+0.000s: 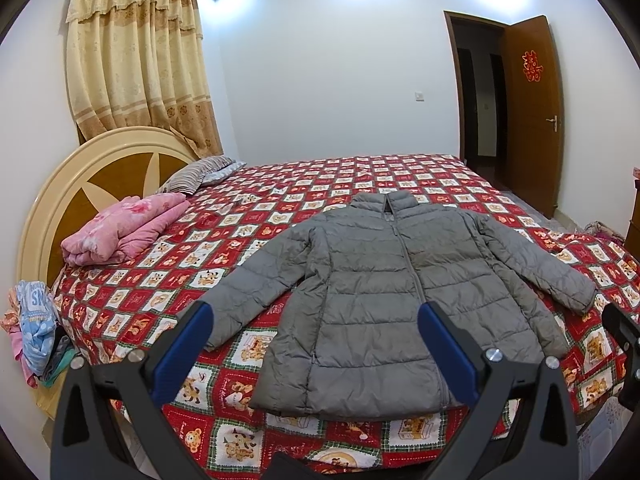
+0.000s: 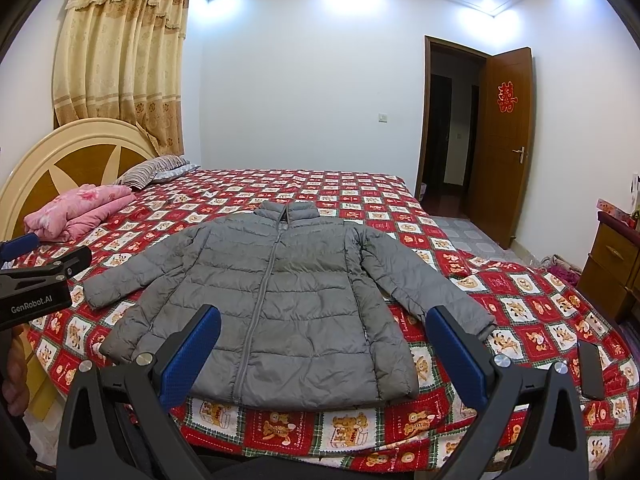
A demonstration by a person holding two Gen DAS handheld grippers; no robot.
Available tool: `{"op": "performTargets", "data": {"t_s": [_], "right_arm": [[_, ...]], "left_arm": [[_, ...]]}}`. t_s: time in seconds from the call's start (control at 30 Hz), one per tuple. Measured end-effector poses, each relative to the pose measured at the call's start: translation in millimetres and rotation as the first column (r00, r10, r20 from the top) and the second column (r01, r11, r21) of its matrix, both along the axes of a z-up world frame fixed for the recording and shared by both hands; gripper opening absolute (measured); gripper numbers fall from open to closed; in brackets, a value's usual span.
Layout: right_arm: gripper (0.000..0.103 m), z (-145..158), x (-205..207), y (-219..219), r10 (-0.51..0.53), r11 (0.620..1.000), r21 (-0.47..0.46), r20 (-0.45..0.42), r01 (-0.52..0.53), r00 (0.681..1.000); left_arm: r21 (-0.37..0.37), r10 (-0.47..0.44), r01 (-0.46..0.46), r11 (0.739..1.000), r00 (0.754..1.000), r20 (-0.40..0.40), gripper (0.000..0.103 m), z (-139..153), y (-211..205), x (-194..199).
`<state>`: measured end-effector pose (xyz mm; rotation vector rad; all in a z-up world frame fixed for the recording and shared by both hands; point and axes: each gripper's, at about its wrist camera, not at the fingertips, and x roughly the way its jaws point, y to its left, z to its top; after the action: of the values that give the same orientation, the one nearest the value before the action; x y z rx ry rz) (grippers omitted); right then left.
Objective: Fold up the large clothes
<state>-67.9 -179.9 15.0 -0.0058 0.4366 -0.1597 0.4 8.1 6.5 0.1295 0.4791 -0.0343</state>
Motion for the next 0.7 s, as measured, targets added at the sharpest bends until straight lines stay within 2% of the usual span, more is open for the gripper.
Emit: {"op": "performTargets", "data": {"t_s": [0.7], "right_arm": [[0.102,-4.2,2.9,1.0,0.003,1.000,0.003,-0.005,-0.003,1.000]], "left_arm": [[-0.003,0.003,-0.003,1.000,1.000,0.003,0.103,2.0,4.1,1.7]]}}
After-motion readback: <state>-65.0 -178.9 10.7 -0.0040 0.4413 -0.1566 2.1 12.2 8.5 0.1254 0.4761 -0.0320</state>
